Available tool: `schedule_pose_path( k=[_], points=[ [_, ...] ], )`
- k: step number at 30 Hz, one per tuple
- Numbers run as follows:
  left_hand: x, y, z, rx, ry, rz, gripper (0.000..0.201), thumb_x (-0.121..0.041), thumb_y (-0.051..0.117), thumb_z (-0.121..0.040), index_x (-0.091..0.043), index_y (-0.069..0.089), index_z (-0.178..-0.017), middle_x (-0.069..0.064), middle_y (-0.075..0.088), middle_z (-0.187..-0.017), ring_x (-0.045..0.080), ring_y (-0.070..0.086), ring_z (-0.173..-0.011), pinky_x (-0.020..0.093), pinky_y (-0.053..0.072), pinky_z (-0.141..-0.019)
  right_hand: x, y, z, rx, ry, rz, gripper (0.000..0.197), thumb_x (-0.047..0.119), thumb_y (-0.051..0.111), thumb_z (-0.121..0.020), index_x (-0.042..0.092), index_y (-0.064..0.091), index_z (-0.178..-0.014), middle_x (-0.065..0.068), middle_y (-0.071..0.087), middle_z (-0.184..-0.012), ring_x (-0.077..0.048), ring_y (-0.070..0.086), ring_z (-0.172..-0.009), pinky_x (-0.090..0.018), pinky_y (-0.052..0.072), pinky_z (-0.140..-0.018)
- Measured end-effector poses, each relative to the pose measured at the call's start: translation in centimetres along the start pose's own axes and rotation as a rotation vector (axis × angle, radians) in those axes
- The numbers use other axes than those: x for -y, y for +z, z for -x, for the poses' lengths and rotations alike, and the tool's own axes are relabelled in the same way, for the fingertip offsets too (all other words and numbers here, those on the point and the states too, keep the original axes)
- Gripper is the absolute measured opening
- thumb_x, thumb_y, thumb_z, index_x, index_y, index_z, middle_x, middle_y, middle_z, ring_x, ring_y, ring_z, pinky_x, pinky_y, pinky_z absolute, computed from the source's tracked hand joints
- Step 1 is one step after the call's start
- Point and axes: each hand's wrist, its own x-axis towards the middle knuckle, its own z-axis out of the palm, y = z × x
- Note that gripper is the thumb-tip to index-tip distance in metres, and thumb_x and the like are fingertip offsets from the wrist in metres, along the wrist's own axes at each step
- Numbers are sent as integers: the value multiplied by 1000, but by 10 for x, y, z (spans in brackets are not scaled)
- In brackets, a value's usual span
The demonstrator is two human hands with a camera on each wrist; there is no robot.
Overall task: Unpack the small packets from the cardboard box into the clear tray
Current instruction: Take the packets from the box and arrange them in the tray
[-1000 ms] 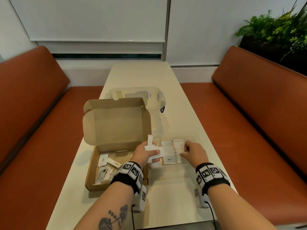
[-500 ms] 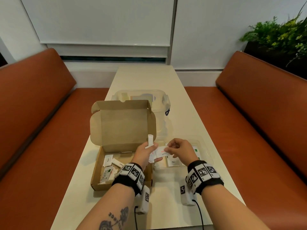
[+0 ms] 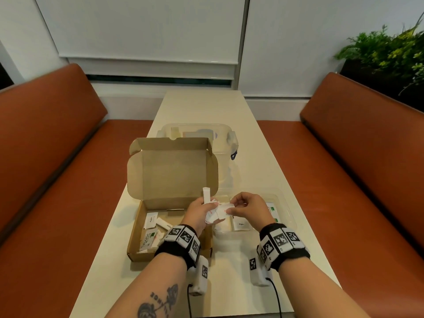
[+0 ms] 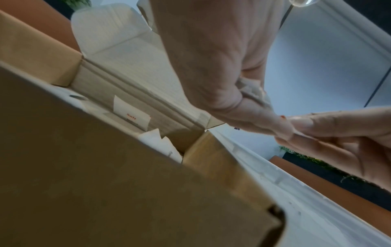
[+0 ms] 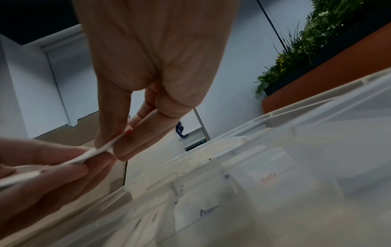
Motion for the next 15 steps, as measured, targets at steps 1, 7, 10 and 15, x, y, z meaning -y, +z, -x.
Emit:
schedule_pose_path(
  k=[1, 7, 10, 15],
  points=[
    [-1, 0, 1, 24, -33, 36, 16, 1, 57, -90, -1, 58, -106, 20, 61, -104, 32, 64, -92, 39, 60, -59, 0, 0, 0, 0, -8, -4, 18, 4, 80, -70, 12, 64, -74, 0, 61, -68, -10, 56, -62, -20, 52, -65],
    [-5, 4, 8, 123, -110, 86, 18, -2, 56, -91, 2, 55, -109, 22, 63, -103, 33, 68, -87, 34, 59, -55, 0, -2, 1, -14, -19, -82, 15, 2, 77, -73, 9, 65, -68, 2, 62, -61, -3, 57, -54, -11, 49, -58],
    [-5, 6, 9, 158, -92, 105, 31, 6, 58, -88, 6, 52, -118, 29, 64, -107, 34, 71, -78, 30, 58, -54, -2, -6, 2, -42, -34, -84, 13, 3, 76, -74, 9, 64, -70, 4, 60, -58, -1, 53, -52, -10, 45, -55],
    [-3, 8, 6, 139, -60, 123, 20, 8, 57, -88, 3, 55, -106, 24, 70, -89, 32, 72, -69, 27, 57, -51, -3, -11, 0, -62, -10, -68, 14, 7, 70, -82, 7, 57, -78, -4, 63, -66, -10, 58, -60, -17, 50, -56]
  ],
)
